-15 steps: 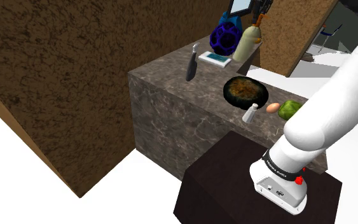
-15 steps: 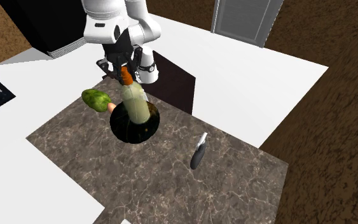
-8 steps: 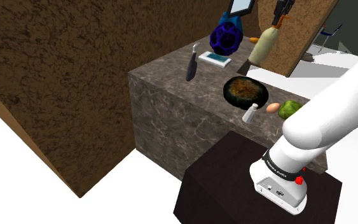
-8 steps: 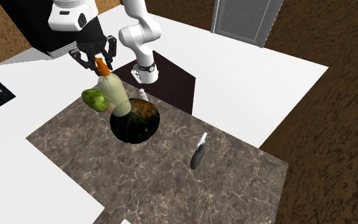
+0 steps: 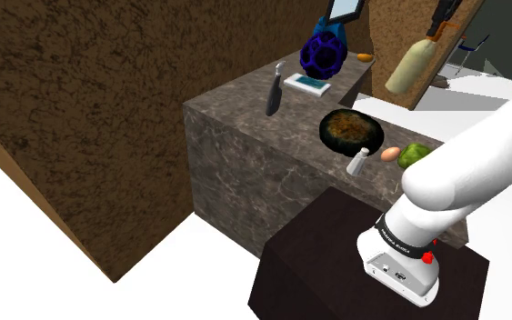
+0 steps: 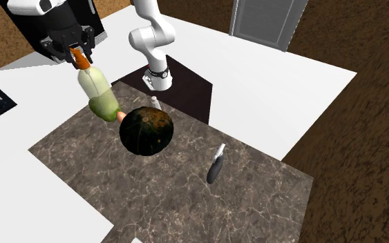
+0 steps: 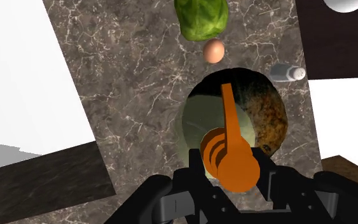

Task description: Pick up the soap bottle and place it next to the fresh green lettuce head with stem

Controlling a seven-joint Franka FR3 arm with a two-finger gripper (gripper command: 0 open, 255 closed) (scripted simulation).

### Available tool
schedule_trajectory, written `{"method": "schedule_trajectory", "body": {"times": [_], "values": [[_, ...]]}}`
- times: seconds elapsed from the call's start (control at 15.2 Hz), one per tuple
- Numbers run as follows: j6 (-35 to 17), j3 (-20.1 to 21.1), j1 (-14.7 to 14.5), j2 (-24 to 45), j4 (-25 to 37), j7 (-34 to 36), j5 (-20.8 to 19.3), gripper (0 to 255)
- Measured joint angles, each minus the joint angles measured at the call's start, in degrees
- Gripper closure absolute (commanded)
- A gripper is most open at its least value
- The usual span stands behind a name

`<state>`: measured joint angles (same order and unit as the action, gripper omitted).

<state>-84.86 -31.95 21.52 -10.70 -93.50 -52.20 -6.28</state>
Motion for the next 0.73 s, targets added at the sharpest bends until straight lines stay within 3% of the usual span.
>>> {"method": "schedule_trajectory", "body": {"times": [0.73], "values": [[4.13, -9.94, 5.47, 1.09, 6.21, -16.05, -0.67, 255]]}}
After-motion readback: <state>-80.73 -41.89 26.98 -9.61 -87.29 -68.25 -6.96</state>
